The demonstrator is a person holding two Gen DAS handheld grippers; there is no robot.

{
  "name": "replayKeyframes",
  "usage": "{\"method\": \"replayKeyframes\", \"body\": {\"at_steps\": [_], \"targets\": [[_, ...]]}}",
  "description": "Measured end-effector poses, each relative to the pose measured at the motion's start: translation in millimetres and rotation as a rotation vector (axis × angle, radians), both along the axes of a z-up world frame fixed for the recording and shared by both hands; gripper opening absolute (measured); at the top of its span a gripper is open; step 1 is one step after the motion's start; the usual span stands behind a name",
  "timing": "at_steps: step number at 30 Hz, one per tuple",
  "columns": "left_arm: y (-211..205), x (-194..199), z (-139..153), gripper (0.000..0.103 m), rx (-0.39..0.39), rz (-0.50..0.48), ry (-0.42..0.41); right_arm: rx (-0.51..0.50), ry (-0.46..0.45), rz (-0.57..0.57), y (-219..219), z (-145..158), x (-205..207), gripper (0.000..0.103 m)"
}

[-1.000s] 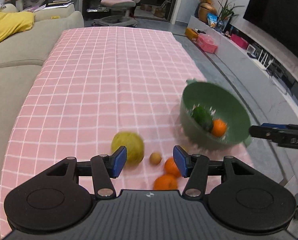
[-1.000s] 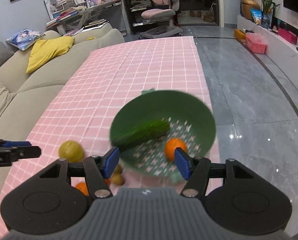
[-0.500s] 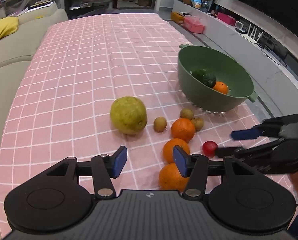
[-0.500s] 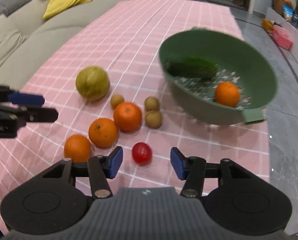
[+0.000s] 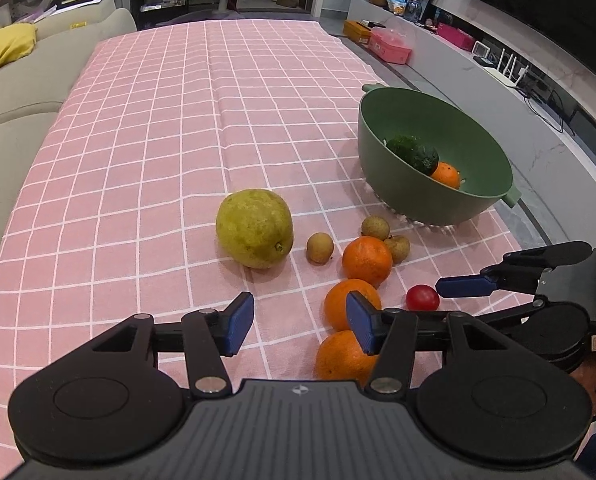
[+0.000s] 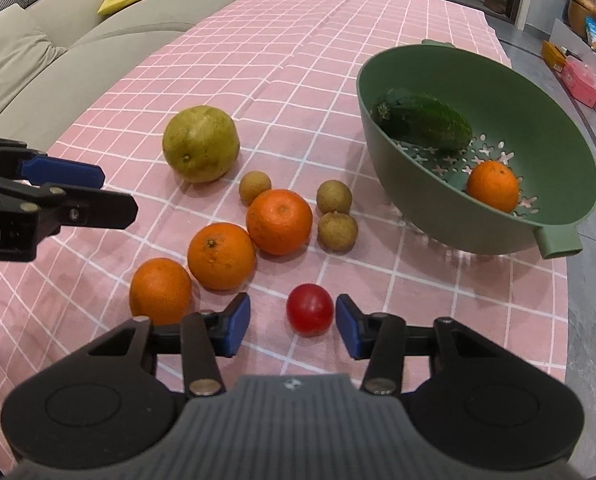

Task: Organize fruits
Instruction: 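Grasp the red cherry tomato with the right tool while the left tool moves to an orange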

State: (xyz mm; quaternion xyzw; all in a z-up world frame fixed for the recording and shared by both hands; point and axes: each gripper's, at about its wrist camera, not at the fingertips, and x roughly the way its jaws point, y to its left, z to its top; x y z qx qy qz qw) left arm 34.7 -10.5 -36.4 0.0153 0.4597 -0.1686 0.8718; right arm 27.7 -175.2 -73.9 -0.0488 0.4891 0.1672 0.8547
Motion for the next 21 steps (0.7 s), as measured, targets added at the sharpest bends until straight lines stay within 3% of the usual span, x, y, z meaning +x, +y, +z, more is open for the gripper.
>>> {"method": "replayKeyframes", "body": {"at_steps": [5, 7, 12, 21], "targets": [[-2, 0, -2, 0.063, 0.009, -0.008, 0.004, -0.008, -0.001, -0.007, -4, -4, 3, 0.041], [-2, 1, -3, 0.063, 0.012, -0.007, 0.007, -0.008, 0.003, -0.007, -5, -6, 5, 0.033], [-3, 2, -5, 0.063, 0.011, -0.011, 0.013, -0.013, 0.014, -0.002, -6, -12, 6, 0.025], [-5, 3, -11, 0.063, 0.007, -0.024, 0.040, 0.001, 0.013, 0.003, -8, -13, 6, 0.023]]}}
